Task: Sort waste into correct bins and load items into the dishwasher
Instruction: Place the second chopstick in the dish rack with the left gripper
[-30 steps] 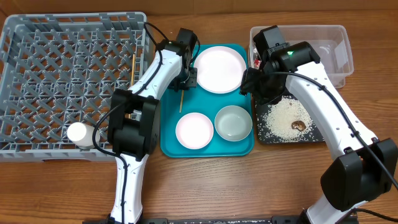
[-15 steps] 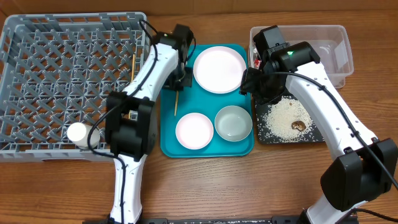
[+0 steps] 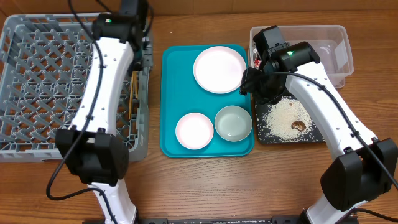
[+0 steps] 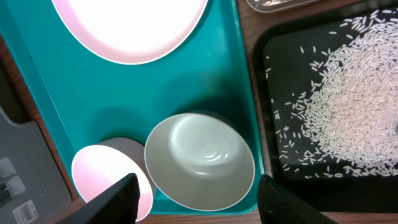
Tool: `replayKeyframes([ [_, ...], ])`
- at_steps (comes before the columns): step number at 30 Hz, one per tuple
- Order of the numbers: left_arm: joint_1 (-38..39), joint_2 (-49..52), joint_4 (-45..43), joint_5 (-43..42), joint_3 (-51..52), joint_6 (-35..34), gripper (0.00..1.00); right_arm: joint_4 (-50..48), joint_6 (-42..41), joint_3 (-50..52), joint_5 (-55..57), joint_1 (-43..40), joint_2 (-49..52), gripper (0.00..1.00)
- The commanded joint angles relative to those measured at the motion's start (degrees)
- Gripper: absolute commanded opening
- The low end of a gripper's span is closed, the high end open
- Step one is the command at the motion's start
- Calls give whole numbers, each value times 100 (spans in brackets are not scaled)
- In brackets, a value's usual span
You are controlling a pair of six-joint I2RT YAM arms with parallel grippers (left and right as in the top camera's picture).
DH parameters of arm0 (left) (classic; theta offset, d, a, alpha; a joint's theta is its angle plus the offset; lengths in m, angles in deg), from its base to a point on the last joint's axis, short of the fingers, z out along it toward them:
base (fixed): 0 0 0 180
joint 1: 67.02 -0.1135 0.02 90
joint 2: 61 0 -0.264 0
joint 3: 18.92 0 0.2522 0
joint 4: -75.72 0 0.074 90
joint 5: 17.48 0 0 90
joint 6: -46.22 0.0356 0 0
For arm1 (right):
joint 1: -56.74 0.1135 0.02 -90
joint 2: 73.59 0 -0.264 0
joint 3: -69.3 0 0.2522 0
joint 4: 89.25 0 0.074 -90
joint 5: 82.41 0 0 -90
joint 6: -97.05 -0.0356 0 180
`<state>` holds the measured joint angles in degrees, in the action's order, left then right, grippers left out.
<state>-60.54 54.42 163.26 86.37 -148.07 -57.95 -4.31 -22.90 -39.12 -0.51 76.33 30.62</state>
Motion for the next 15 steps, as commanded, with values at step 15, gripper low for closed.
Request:
replayKeyframes([
  [15, -481, 162, -1320, -341, 1650, 957, 9, -15, 35, -22, 57, 4, -26, 63],
])
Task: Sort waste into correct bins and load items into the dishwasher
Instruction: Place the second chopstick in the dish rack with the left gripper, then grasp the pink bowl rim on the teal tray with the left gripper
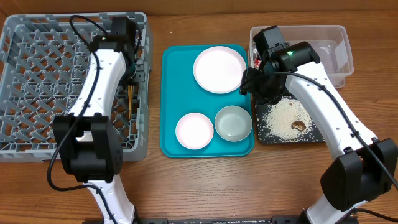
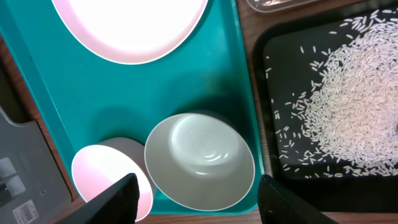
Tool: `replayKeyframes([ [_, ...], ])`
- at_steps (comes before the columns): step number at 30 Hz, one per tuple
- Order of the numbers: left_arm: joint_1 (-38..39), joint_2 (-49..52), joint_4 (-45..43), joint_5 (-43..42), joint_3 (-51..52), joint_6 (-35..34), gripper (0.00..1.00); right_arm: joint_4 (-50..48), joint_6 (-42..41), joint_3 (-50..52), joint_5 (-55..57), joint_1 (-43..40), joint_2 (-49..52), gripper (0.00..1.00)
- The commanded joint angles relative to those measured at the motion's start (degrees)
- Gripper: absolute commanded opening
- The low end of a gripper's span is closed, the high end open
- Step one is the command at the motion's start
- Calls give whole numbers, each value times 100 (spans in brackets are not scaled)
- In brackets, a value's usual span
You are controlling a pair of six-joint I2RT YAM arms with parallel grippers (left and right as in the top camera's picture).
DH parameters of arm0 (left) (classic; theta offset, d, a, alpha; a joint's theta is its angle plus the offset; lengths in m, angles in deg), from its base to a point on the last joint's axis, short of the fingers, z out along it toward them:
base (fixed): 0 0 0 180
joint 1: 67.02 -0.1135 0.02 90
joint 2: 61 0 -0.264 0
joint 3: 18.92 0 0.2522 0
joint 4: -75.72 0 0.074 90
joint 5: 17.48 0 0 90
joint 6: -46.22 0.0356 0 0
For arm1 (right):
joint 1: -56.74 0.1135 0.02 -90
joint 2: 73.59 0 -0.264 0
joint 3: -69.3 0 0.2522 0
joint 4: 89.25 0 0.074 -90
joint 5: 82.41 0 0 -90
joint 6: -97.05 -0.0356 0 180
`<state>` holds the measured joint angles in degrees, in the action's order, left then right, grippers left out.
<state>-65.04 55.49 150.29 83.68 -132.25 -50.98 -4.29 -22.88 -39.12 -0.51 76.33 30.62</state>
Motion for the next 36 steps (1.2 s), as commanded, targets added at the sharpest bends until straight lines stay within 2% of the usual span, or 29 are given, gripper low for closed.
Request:
replayKeyframes([
  [1, -31, 55, -24, -72, 68, 271, 9, -20, 33, -22, 57, 4, -24, 63],
  [4, -31, 55, -15, -101, 68, 275, 15, -17, 33, -22, 57, 4, -24, 63],
  [7, -31, 55, -2, -236, 68, 271, 17, -13, 33, -22, 55, 4, -26, 63],
  [14, -35, -7, 210, -621, -175, 251, 12, 11, 35, -22, 55, 4, -24, 63],
  [19, 11, -601, 673, -1075, -852, 251, 16, 33, 33, -22, 55, 4, -26, 63],
  [21, 81, -970, 734, -1329, -962, 251, 23, 70, 33, -22, 35, 4, -26, 63],
  [23, 203, -1357, 796, -1534, -962, 219, 33, 116, 33, -22, 35, 4, -26, 67],
  [25, 358, -1631, 981, -1572, -953, -11, 41, 157, 35, -22, 37, 4, -26, 69],
  [28, 660, -1773, 1357, -1696, -909, -254, 58, 177, 35, -22, 37, 4, -26, 75],
  [32, 1161, -1690, 1757, -2371, -662, -249, 57, 175, 35, -22, 39, 4, -24, 87],
  [34, 1467, -1659, 1757, -2295, -356, -319, 58, 175, 35, -22, 39, 4, -26, 90],
  [36, 1742, -1650, 1674, -1803, 46, -769, 58, 175, 35, -22, 39, 4, -26, 91],
])
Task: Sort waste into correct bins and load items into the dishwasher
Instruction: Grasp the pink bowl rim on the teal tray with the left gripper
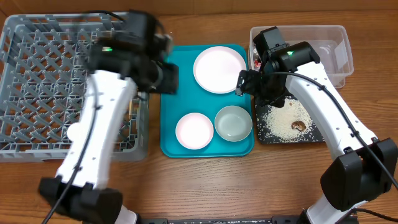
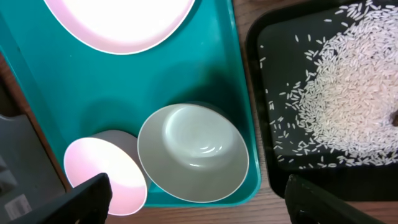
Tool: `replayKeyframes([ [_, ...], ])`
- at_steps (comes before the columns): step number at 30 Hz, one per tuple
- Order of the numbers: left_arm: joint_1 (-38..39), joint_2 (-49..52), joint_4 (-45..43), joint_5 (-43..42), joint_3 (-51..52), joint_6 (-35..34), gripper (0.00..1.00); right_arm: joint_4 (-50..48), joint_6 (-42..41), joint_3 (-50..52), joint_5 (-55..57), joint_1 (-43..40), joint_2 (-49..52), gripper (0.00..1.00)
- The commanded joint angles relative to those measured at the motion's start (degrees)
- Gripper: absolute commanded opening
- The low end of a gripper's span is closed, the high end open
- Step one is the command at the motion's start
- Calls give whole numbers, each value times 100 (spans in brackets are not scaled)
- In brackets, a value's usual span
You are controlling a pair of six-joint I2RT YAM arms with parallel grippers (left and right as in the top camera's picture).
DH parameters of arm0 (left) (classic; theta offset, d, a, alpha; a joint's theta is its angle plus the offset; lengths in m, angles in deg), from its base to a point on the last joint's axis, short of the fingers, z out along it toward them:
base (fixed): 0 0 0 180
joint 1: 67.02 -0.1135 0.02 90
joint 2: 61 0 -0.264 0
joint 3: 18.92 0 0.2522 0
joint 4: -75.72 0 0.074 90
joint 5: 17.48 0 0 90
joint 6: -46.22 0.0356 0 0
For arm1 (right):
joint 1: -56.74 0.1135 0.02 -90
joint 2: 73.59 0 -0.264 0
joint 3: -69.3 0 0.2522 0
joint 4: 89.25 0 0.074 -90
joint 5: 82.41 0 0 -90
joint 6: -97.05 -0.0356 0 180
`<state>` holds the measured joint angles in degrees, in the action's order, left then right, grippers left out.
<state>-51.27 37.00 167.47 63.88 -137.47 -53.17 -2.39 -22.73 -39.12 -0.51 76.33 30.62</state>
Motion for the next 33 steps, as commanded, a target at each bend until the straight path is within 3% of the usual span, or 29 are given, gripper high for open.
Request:
replayKeyframes([
  [1, 463, 199, -96, 470, 776, -813, 59, -15, 20, -22, 39, 4, -26, 92],
  [4, 610, 199, -367, 1172, 1499, -1399, 64, 2, 20, -22, 39, 4, -24, 94],
  [6, 586, 199, -726, 1152, 2037, -1447, 64, 33, 20, -22, 39, 4, -26, 95],
  [10, 496, 199, -1484, 619, 2981, -1320, 54, 70, 22, -22, 61, 4, -26, 97],
  [16, 496, 199, -2391, 616, 3727, -1237, 45, 46, 22, -22, 61, 4, -26, 98],
  [24, 492, 201, -2979, 601, 4216, -1204, 30, 50, 22, -22, 61, 4, -24, 98],
  [27, 490, 201, -3158, 605, 4328, -1209, 11, 37, 22, -22, 61, 4, -24, 98],
  [29, 485, 199, -3178, 603, 4319, -1250, 4, 42, 22, -22, 61, 4, -26, 98],
  [33, 483, 192, -2992, 599, 4065, -1248, 4, 37, 22, -22, 61, 4, -26, 98],
])
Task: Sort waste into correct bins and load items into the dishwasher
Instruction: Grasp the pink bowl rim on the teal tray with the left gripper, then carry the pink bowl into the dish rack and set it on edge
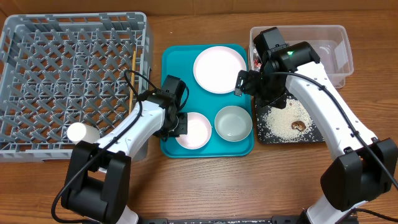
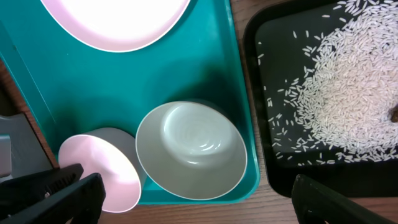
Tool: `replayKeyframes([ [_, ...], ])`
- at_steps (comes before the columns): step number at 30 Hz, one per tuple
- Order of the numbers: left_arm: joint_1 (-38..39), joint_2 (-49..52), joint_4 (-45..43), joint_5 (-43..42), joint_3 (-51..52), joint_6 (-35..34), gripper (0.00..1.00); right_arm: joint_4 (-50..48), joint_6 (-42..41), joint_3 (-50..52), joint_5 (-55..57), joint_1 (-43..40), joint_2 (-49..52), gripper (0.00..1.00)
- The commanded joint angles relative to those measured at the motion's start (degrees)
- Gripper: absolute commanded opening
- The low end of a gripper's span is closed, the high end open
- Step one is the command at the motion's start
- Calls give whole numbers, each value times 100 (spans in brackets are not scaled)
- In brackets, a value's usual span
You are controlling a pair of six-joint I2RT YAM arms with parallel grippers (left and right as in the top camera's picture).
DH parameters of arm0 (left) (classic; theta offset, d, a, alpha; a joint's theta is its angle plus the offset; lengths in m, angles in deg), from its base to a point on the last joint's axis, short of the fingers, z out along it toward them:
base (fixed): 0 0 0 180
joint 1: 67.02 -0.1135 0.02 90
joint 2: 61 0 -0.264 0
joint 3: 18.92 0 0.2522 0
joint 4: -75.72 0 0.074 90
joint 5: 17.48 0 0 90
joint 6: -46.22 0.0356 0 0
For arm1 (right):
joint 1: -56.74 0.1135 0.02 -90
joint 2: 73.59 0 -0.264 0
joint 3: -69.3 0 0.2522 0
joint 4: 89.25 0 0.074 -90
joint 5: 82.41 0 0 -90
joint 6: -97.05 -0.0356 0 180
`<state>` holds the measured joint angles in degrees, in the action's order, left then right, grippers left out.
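Note:
A teal tray (image 1: 171, 74) holds a white plate (image 1: 219, 69), a pink bowl (image 1: 198, 132) and a grey-green bowl (image 1: 233, 122). My left gripper (image 1: 178, 122) sits low at the pink bowl's left rim; how its jaws stand is hidden. In the right wrist view the grey-green bowl (image 2: 190, 151) lies below my right gripper (image 2: 199, 199), which hangs wide open and empty above the tray's right edge. The pink bowl (image 2: 102, 168) is at the lower left there. The grey dish rack (image 1: 37, 93) stands at the left.
A black tray (image 1: 314, 138) with spilled rice (image 1: 283, 115) and a brown scrap (image 1: 297, 126) lies right of the teal tray. Behind it is a clear plastic bin (image 1: 339, 37). Chopsticks (image 1: 134, 62) and a white cup (image 1: 78, 132) rest in the rack.
My left arm has moved from above the tray's upper left edge down to the pink bowl's left rim. The right gripper stands slightly wider and has barely shifted.
My left gripper was first at the rack's far right corner, beside the chopsticks, and stayed there at the second moment. Then it was over the tray's left edge, and now it is at the pink bowl. The right gripper hovered open over the grey-green bowl throughout.

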<state>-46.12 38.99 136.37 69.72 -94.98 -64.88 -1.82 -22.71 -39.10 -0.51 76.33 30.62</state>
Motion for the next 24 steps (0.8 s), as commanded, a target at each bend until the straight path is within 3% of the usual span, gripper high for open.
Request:
replayKeyframes([
  [1, -33, -28, 262, 17, -337, -76, 4, -24, 20, -24, 61, 4, -26, 98],
  [6, -37, -341, 1309, 614, -1394, -26, 4, -24, 20, -24, 61, 4, -26, 98],
  [12, -149, -949, 2747, 3220, -2883, -149, 4, 15, 20, -24, 61, 4, -26, 98],
  [18, -483, -1239, 2979, 6048, -3082, -227, 4, 13, 22, -24, 61, 4, -26, 98],
  [24, -1403, -933, 2859, 7099, -2918, -227, 4, 13, 20, -24, 61, 4, -26, 98],
])
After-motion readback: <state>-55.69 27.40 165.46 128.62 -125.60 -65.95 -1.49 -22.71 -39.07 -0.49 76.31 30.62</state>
